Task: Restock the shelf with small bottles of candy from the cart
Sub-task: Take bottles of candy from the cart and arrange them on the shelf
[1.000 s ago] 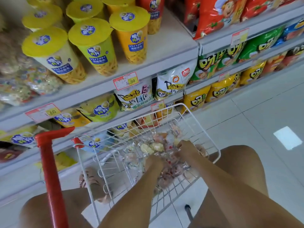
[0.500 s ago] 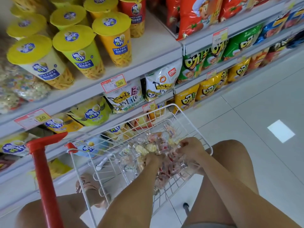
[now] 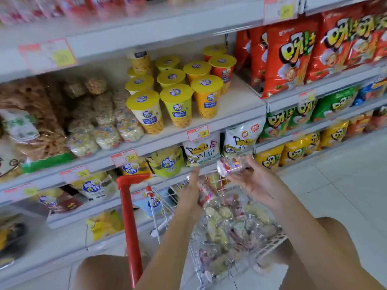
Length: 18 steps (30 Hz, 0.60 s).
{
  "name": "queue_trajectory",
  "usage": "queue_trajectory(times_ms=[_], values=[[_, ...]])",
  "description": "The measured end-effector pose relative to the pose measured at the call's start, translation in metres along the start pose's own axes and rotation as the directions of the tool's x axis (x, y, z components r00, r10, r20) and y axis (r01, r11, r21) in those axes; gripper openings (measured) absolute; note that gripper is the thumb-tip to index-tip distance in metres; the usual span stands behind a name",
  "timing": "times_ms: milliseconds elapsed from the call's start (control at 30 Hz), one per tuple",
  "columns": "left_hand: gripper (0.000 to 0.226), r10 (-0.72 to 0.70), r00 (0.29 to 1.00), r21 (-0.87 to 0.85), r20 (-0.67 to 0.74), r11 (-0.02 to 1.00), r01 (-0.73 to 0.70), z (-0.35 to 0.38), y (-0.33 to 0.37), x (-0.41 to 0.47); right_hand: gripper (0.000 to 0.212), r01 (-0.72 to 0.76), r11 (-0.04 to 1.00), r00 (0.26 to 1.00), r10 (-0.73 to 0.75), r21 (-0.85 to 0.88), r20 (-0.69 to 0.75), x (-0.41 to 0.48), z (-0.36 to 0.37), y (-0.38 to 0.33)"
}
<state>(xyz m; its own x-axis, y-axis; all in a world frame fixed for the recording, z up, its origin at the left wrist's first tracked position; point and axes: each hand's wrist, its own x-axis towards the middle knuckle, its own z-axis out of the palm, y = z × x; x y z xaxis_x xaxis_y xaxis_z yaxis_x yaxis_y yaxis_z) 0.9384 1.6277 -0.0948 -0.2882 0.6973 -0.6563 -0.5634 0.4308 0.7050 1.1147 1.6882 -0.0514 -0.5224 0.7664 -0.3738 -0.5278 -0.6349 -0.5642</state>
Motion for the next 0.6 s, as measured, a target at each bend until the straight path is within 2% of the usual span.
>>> queue_trajectory(times_ms=[100,233,267,333,400,500,533,600], values=[[0.039,0.13,0.991,-0.065,0.024,0.99,-0.129,-0.019,0.051,-0.036,0.021,-0.029,0.999,0.995,0.027,0.017,0.098,-0.006,0.05,-0.001],[0.032,0.365,0.93,-0.008,0.053,0.931,-0.365,-0.051,0.121,-0.087,0.022,0.047,0.975,0.984,-0.008,-0.215,0.178,-0.018,0.127,-0.007],[0.029,0.426,0.903,0.015,0.049,0.904,-0.428,-0.057,0.138,-0.103,0.025,0.092,0.955,0.981,-0.038,-0.282,0.192,-0.018,0.147,-0.009],[0.039,0.554,0.832,0.136,0.045,0.821,-0.554,-0.071,0.173,-0.133,0.024,0.179,0.916,0.967,-0.097,-0.358,0.236,-0.02,0.187,-0.014],[0.03,0.7,0.71,0.221,0.073,0.683,-0.696,-0.088,0.209,-0.156,0.027,0.267,0.872,0.945,-0.153,-0.409,0.29,-0.021,0.227,-0.021],[0.028,0.824,0.56,0.183,0.085,0.54,-0.821,-0.111,0.259,-0.19,0.04,0.464,0.707,0.877,-0.284,-0.534,0.387,-0.025,0.285,-0.028],[0.024,0.851,0.517,0.186,0.095,0.495,-0.849,-0.118,0.275,-0.195,0.038,0.548,0.606,0.833,-0.335,-0.577,0.44,-0.025,0.306,-0.031],[0.017,0.893,0.44,0.263,0.095,0.404,-0.876,-0.128,0.306,-0.201,0.034,0.693,0.315,0.716,-0.403,-0.648,0.57,-0.023,0.347,-0.037]])
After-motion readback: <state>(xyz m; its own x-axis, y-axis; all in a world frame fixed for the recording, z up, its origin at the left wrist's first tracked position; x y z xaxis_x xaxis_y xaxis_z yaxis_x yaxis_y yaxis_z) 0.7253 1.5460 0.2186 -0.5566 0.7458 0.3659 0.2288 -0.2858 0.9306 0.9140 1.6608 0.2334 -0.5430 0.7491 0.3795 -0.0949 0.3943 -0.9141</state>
